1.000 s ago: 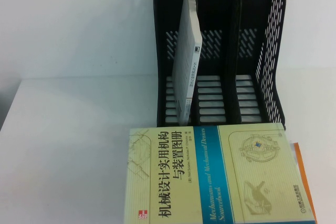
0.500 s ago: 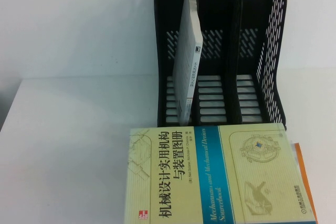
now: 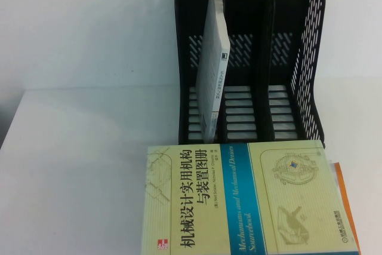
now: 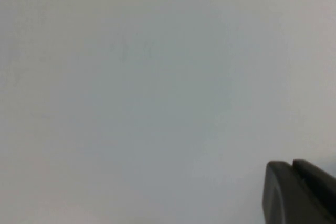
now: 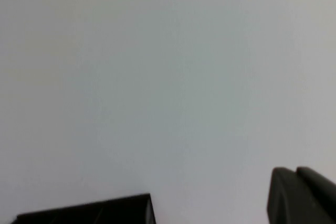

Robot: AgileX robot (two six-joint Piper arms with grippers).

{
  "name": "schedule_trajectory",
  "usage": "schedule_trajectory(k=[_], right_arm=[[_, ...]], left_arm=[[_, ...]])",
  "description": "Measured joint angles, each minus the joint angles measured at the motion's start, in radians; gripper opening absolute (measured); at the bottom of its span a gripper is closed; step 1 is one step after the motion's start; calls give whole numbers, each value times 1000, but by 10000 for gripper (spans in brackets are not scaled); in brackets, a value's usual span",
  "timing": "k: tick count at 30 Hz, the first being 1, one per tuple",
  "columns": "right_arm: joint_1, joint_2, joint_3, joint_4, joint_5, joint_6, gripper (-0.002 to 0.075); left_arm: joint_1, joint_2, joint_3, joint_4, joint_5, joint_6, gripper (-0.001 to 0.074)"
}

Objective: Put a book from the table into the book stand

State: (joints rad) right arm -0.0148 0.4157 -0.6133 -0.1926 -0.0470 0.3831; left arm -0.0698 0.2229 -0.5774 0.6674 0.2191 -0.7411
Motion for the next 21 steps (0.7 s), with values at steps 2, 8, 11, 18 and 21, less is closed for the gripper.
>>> schedule_trajectory(k=[2,8,11,18,21], right_arm=[[0,27,0,0,30,4,-3],[0,27,0,30,116,107,-3],[2,2,0,49,162,117,-3],[49,-13,21,220,309,100,-3],[82,36,36,225,385,-10,-3]], left_arm=[[0,32,-24,-46,83,-30,-4],[0,43,-32,-154,191,-86,-4],[0,43,-32,-208,207,-93,-4],[0,55,-28,-384,250,-97,-4],[0,85,-17,-421,256,-94,-4]])
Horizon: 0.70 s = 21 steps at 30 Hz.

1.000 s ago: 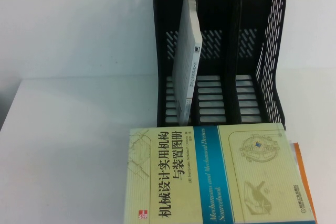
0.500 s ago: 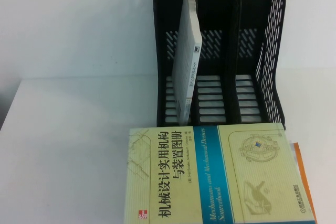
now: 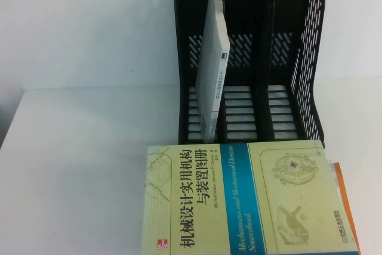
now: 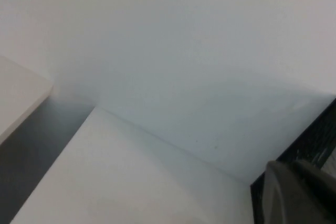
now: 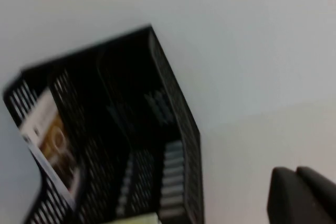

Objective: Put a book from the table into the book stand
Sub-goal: Push book with right arm

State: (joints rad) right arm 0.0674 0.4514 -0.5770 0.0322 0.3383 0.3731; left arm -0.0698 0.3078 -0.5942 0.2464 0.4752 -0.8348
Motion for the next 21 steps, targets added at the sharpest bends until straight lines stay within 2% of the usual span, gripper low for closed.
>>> schedule_trajectory(k=[4,10,17,21], right_arm=[[23,142,-4,-9,150,-147,-3],[27,410,-109,35,386,-211,-3],[27,573,-195,402,435,-543,-3],[28,606,-199,575,432,-723,-3]], left_arm=[[0,67,5,-65,7,102,-4],[0,191,5,-174,50,338,-4],[0,351,6,-333,131,556,-4],[0,441,6,-577,162,835,-4]])
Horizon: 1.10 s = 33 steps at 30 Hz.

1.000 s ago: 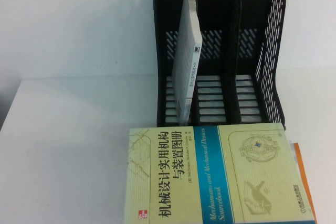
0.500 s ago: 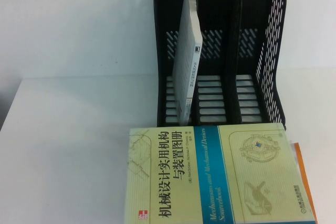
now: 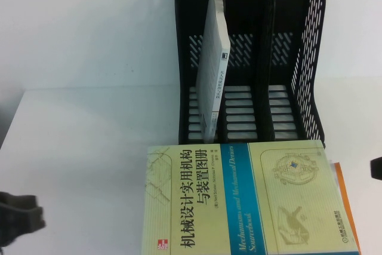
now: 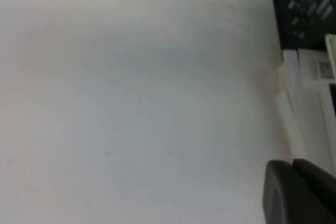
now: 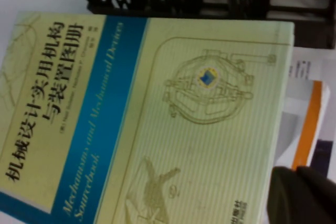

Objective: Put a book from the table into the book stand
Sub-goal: Push book with right arm

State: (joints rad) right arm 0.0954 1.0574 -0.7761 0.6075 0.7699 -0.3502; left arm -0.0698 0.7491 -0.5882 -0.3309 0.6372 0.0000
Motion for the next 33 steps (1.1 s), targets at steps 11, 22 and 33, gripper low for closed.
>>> schedule_trajectory(k=[11,22,33], right_arm=[[0,67,0,60,-21,-122,-3],[0,195,0,103,-44,-145,-3],[0,195,0,119,-23,-188,-3]], left_arm=[[-2,293,-132,-245,128,213,-4],[0,323,-167,-347,184,254,-4],[323,347,-170,-663,425,614,-4]])
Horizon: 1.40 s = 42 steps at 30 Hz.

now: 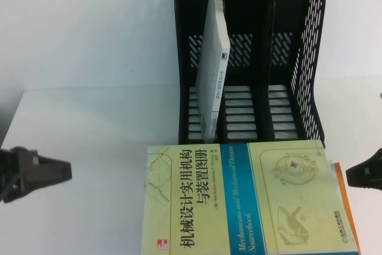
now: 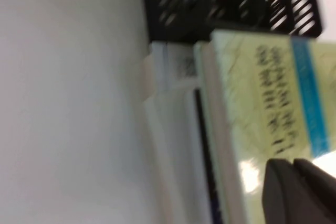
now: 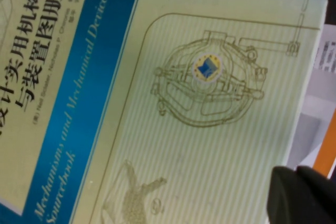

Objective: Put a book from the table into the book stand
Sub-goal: Push book with right arm

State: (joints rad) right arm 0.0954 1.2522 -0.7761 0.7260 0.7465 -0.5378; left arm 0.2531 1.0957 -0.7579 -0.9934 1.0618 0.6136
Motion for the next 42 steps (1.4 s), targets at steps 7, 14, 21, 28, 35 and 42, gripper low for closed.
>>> schedule_trajectory(k=[7,14,21,28,35,42], right_arm=[[0,0,0,-21,28,10,-3],[0,0,0,-83,32,18,-3],[0,56,-2,-76,-12,18,-3],[0,147,-2,23,-19,-27,-3],[-2,179,-2,102,3,-101,-3],[27,217,-2,161,68,-149,-3]], left_arm=[[16,78,-2,-109,40,87,-4],[20,93,-2,-108,-4,95,-4],[20,117,-2,-96,-11,84,-4],[20,132,-2,-62,-13,63,-4],[20,132,-2,-56,-13,61,-4],[20,132,-2,-52,-13,57,-4]])
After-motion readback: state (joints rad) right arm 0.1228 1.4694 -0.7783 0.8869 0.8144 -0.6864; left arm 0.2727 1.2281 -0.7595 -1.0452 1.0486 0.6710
